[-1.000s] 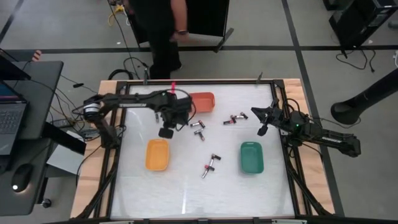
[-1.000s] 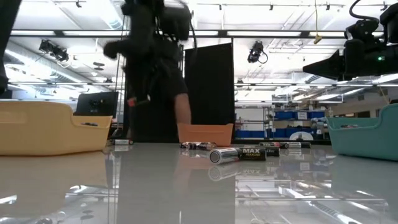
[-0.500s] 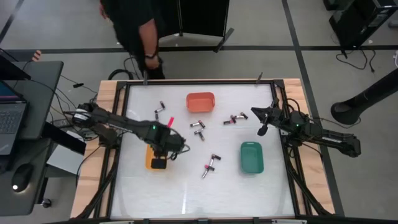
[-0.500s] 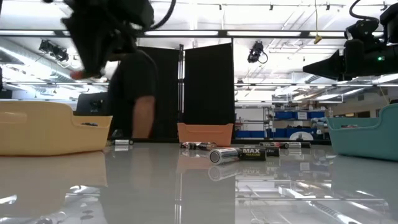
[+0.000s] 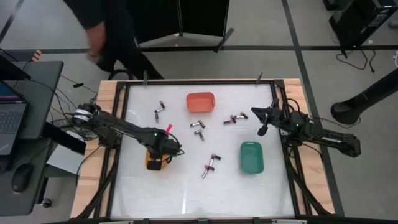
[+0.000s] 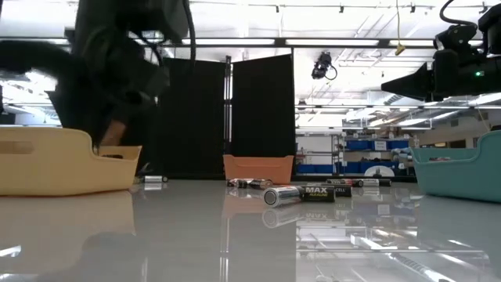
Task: Sort batteries
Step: Put the red battery into the yellow bin
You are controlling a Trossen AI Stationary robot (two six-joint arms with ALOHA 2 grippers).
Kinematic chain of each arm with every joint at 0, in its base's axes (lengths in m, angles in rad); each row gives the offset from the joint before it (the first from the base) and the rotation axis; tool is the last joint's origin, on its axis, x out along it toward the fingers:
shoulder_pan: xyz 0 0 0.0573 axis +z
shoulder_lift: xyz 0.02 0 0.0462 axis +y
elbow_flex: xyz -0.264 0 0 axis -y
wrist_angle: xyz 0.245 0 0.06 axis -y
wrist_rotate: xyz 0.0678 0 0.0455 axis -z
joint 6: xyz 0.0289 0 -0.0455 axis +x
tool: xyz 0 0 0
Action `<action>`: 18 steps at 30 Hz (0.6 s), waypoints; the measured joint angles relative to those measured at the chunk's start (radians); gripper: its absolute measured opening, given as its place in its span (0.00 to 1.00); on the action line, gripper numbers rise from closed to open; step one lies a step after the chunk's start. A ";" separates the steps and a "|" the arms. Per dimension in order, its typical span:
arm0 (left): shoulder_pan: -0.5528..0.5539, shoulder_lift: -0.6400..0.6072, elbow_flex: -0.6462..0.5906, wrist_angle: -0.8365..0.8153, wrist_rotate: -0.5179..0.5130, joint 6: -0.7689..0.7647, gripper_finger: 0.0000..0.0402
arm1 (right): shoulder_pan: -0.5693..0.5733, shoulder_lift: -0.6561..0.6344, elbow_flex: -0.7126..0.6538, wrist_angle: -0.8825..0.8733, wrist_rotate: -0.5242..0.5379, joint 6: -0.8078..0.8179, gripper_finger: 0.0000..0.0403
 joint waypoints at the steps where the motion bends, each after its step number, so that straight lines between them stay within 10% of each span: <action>1: 0.007 0.000 -0.017 0.019 -0.001 0.008 0.13 | 0.000 0.000 0.000 0.000 0.000 0.000 0.09; 18: 0.029 0.000 -0.104 0.146 0.016 0.002 0.16 | 0.000 0.000 0.000 0.000 0.000 0.000 0.09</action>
